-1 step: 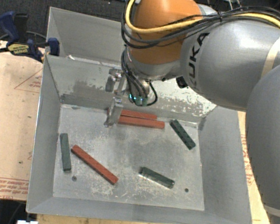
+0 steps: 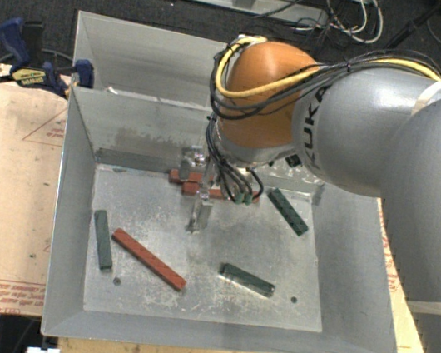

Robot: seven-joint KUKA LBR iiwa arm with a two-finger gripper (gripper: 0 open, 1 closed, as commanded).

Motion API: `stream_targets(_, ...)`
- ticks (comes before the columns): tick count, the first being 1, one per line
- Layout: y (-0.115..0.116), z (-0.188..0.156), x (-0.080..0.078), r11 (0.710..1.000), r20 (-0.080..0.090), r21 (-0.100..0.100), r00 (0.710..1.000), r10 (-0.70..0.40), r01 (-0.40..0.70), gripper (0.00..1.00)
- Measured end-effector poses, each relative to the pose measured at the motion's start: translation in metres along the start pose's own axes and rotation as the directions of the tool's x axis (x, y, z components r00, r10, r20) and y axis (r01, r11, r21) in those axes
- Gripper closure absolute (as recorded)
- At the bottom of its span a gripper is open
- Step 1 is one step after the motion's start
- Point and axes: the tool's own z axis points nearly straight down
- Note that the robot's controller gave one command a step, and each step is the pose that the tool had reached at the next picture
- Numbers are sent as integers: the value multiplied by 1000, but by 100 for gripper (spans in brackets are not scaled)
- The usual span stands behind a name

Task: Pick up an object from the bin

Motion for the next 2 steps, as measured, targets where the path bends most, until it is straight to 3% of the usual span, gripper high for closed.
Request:
stream_targets(1,47,65,35,913,1,-4,913,407,-407,0)
stream_targets(2,120,37,107,932,1,-7,932,363,-363,0)
